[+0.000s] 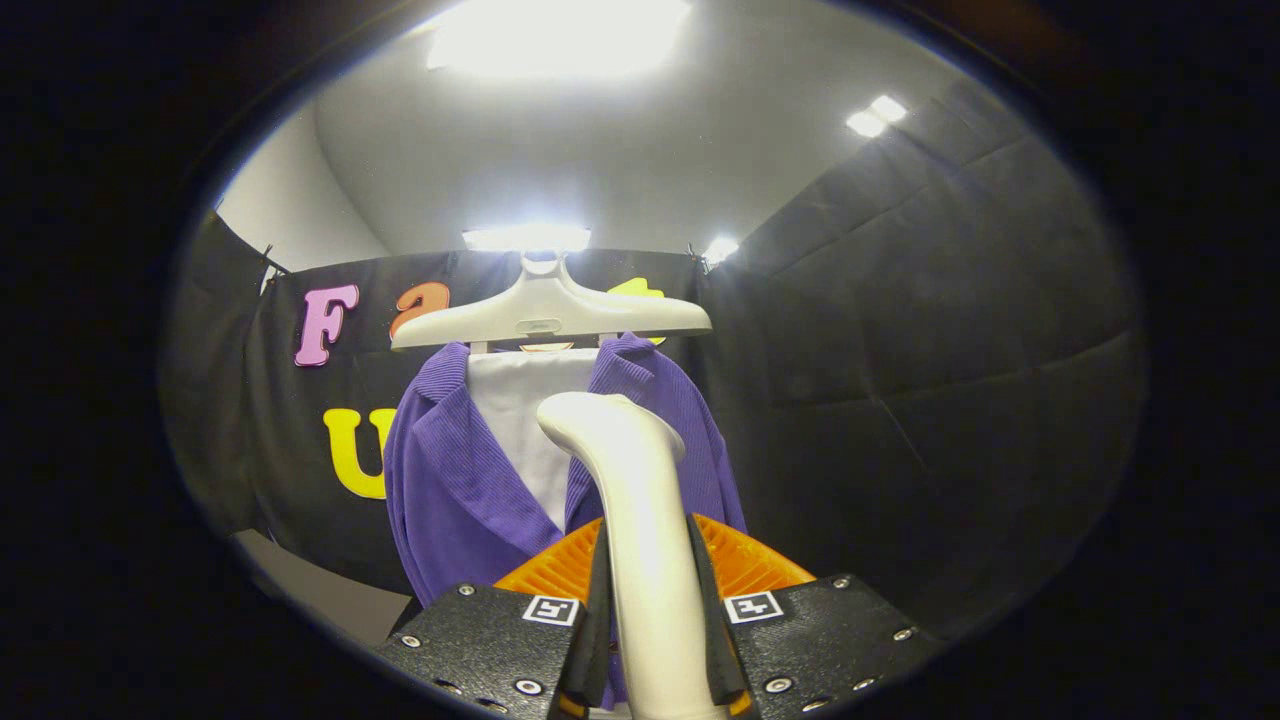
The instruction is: Iron the clothes twice with a garment steamer, once on the left side and once on the right side.
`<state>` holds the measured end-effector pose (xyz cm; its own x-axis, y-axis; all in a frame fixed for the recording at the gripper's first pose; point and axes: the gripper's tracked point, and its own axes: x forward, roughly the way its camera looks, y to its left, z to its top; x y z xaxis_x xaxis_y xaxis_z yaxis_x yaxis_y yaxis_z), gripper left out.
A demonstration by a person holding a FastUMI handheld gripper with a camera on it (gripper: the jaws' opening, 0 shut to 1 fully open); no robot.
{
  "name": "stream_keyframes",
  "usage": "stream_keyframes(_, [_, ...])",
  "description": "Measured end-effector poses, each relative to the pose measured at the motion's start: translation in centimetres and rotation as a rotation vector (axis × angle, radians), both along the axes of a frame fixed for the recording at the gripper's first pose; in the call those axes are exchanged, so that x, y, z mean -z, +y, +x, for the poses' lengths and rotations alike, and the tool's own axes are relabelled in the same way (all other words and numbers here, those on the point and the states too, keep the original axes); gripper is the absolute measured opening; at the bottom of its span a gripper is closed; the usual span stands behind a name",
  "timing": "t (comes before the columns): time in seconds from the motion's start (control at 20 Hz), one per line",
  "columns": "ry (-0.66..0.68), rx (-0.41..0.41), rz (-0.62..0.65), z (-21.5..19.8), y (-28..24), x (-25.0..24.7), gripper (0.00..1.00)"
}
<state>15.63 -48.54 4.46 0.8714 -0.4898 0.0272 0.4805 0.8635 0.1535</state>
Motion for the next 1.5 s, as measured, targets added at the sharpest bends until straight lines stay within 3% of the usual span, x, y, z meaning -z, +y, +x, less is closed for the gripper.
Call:
stream_keyframes(0.45, [0.019, 0.080, 0.021, 3.4, -1.7, 2.2, 0.38])
stream_keyframes(0.8, [0.060, 0.127, 0.118, 2.4, -1.5, 6.9, 0.38])
stream_keyframes(1.5, [0.252, 0.194, 0.150, -1.8, -2.2, 16.8, 0.39])
